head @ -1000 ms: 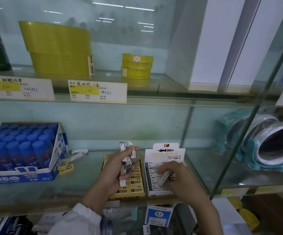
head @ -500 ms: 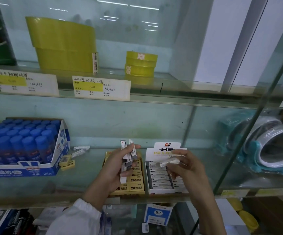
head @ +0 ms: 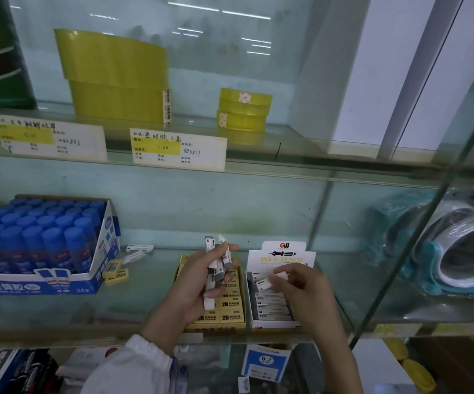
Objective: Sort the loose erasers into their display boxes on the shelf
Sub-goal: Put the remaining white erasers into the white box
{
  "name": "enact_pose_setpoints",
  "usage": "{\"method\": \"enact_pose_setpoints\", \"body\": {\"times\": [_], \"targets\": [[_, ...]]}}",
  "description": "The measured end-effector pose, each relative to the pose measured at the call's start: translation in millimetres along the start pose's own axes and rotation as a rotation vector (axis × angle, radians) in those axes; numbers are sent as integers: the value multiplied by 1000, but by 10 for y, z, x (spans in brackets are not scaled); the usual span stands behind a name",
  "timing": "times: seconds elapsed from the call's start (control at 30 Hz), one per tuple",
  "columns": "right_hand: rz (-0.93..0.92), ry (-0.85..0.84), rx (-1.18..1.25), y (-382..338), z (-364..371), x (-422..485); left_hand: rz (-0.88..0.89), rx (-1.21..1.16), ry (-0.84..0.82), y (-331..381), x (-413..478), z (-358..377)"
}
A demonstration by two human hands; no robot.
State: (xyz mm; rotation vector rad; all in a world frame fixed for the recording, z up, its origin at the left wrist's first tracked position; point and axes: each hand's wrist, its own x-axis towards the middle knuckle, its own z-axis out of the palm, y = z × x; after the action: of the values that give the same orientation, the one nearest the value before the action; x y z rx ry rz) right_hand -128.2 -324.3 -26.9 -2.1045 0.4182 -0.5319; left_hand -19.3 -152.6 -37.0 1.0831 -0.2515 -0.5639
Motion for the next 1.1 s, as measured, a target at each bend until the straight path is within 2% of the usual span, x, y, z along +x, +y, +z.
{"method": "enact_pose_setpoints", "body": {"times": [0.27, 0.67, 0.8, 0.93, 1.1], "targets": [[162, 39, 42, -3, 143, 32, 0, 19, 2, 6, -21, 22], [85, 96, -173, -46, 86, -17, -2, 26, 15, 8, -22, 26], [108, 90, -176, -14, 92, -7, 2, 24, 13, 3, -25, 23], [153, -20, -51, -9, -54, -14, 3, 21, 10, 3, -15, 16], [118, -348, -169, 26, -265, -22, 2, 28, 17, -11, 12, 2]]}}
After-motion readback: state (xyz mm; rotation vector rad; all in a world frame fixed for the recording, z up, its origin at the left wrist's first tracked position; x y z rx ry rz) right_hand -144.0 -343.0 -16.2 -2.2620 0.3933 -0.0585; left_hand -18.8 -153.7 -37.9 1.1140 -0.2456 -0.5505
